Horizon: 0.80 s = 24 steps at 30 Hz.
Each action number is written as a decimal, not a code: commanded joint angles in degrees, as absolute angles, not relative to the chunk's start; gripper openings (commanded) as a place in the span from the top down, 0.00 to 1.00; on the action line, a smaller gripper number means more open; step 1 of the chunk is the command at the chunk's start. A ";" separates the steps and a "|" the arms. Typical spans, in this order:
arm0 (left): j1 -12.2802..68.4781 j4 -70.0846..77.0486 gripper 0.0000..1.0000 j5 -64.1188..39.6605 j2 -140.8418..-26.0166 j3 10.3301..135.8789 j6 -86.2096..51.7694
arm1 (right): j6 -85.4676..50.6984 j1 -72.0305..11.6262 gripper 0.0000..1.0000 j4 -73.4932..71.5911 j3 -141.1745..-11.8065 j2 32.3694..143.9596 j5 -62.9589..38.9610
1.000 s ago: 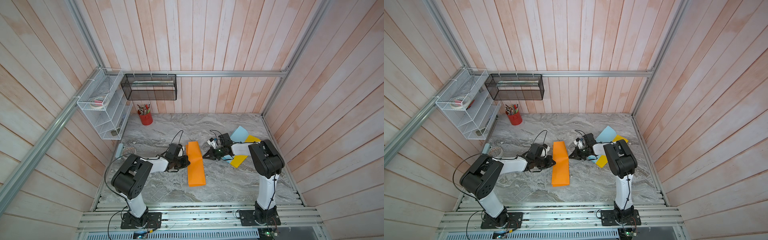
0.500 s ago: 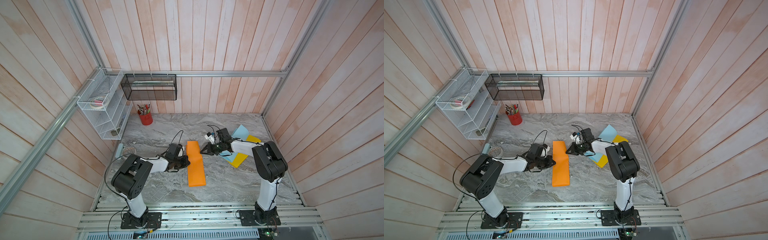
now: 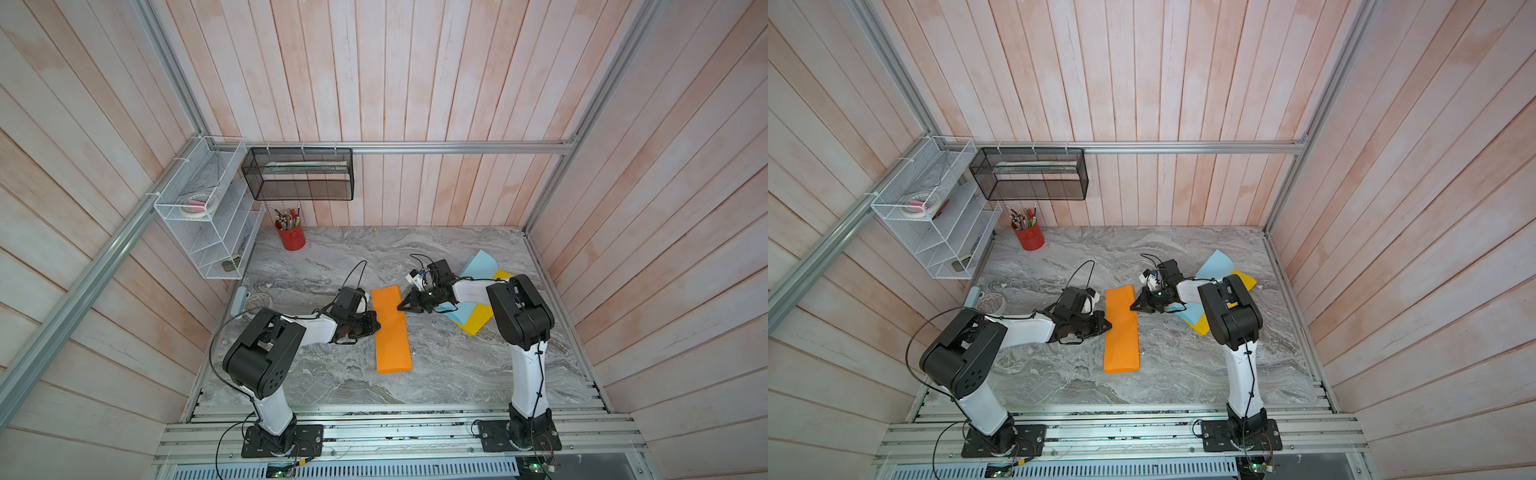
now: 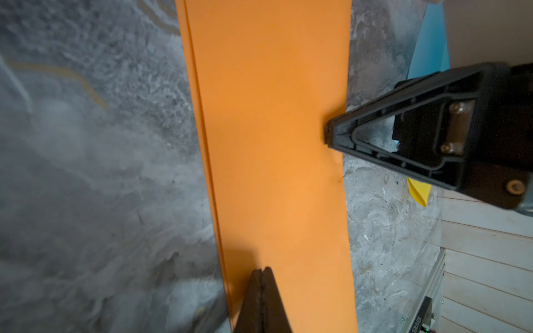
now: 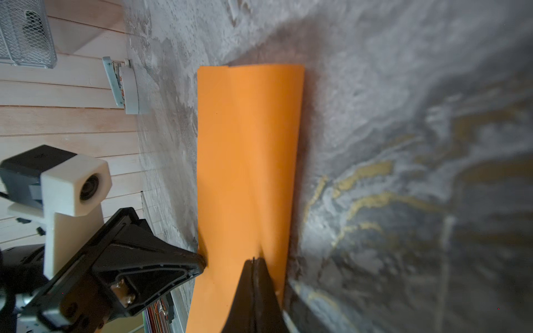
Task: Fold the rectangular paper in half along the long edge
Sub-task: Fold the paper at the center of the board.
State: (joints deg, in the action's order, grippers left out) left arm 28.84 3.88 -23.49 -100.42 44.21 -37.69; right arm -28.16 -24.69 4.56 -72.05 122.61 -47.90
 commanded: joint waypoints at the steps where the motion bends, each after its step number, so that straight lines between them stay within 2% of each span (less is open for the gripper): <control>1: 29.36 -4.98 1.00 -19.93 -102.82 42.52 -37.30 | -27.25 -24.52 1.00 5.83 -70.66 124.48 -46.01; 12: 26.22 -1.29 1.00 -21.37 -92.66 47.55 -39.11 | -26.02 -24.80 1.00 7.41 -70.59 125.09 -44.04; 24: 25.55 -0.74 1.00 -24.14 -103.61 55.44 -38.42 | -25.78 -25.32 1.00 8.29 -71.41 125.57 -43.77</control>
State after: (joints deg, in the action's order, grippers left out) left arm 25.45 -1.21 -22.72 -101.12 54.48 -38.63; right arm -26.94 -24.82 4.45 -71.94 122.63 -47.88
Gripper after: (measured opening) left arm 0.045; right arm 0.042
